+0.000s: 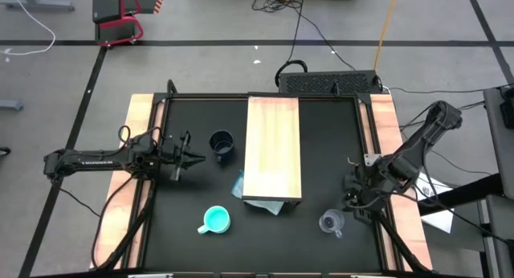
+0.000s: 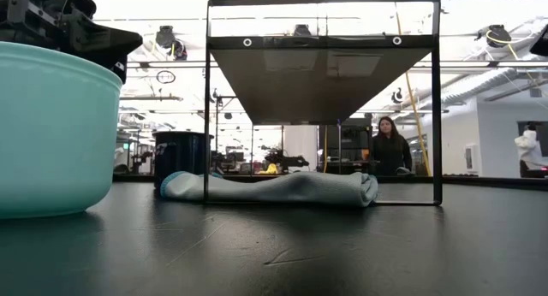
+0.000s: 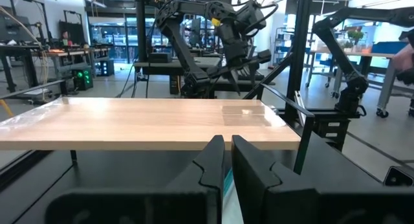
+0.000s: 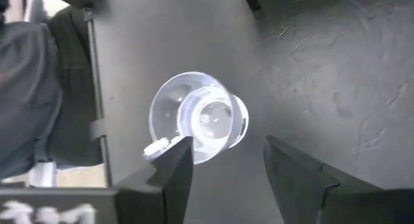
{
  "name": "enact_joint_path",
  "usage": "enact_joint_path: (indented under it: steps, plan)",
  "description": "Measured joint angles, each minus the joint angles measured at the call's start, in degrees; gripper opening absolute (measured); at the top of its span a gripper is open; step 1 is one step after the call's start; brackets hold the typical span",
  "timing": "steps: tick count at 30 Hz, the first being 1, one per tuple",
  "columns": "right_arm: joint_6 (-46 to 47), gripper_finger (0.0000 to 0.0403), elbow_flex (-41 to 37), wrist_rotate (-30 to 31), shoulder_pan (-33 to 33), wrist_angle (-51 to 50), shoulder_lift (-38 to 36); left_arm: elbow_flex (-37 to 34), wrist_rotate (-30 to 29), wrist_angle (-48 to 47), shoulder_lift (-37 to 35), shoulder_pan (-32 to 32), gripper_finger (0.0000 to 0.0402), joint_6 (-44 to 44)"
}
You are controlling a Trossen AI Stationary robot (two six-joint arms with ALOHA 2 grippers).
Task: Stack small to large cups/mugs on shelf
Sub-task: Put the transparent mug on the shelf
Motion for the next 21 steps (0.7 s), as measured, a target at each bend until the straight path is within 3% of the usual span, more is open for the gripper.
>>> enact_joint_path:
  steps: [8,15,21]
  plan:
    - [-7.9,0.0187,0.0,-2.4,-5.5,3.9,4.5,0.0,0.0,0.0,0.0,0.0,0.0033,0.6]
    - [-9.1,0.0187,0.0,-9.2,-8.4,4.3,8.7,0.0,0.0,-1.5,0.0,0.0,0.0033,0.7]
    - [-10.1,0.0187,0.0,-10.4,-8.5,4.3,11.0,0.0,0.0,-2.1,0.0,0.0,0.0033,0.7]
